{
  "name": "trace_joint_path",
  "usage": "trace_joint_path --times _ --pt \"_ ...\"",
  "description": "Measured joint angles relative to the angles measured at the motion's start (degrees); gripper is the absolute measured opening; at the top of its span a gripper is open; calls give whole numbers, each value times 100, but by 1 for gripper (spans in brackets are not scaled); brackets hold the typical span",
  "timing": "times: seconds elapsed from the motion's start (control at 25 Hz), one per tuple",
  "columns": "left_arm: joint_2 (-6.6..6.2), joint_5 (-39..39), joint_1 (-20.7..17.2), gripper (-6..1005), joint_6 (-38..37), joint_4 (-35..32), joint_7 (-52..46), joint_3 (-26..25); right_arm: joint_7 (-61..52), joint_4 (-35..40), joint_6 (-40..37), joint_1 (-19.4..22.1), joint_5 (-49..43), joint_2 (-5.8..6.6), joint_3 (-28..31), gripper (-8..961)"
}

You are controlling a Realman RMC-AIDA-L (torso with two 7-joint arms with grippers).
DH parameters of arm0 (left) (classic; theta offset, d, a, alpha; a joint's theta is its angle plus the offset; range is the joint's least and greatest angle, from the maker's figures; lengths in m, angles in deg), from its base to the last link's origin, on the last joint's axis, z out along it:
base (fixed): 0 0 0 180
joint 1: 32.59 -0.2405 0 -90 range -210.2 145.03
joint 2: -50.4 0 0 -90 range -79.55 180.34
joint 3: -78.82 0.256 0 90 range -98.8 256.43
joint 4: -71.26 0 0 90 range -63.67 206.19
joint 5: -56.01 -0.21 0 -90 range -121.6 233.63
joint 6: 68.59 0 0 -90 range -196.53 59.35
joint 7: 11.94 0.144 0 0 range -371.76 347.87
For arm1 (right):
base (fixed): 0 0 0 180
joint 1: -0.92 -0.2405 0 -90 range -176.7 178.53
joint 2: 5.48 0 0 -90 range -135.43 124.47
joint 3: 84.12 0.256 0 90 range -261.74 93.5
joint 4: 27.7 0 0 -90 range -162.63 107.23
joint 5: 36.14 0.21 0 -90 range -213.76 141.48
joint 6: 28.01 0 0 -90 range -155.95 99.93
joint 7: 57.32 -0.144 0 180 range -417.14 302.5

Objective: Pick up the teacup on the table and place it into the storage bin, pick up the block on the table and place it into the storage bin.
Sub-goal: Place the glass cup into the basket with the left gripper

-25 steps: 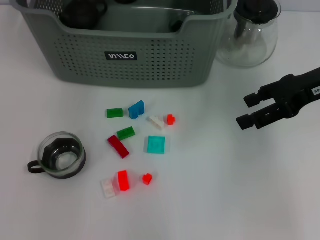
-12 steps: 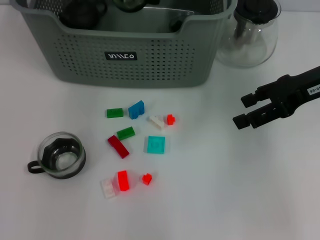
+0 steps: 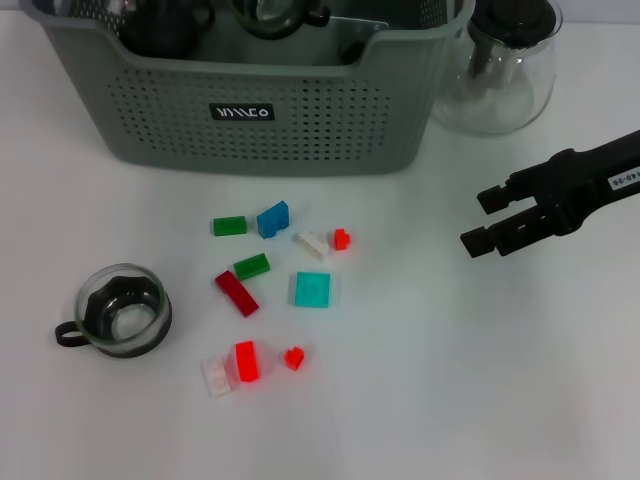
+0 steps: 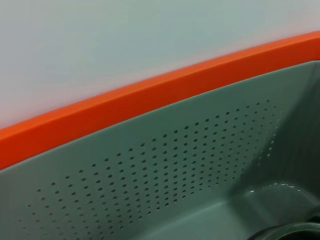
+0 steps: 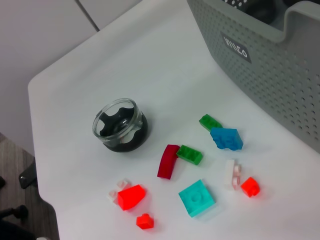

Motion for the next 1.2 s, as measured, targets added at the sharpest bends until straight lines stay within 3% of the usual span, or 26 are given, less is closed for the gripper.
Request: trace_joint_path --times 0.76,0.96,1.08,1.2 --pt "51 0 -83 44 111 52 25 6 3 -54 49 0 -9 -17 -23 891" --pt "76 0 -108 93 161 25 24 6 3 -53 49 0 -9 -16 -23 892" --pt "76 0 -111 310 157 12 24 5 4 -53 49 6 -9 -14 -23 892" --pt "76 12 -120 374 71 -96 24 2 13 -53 49 10 -9 -14 -23 892"
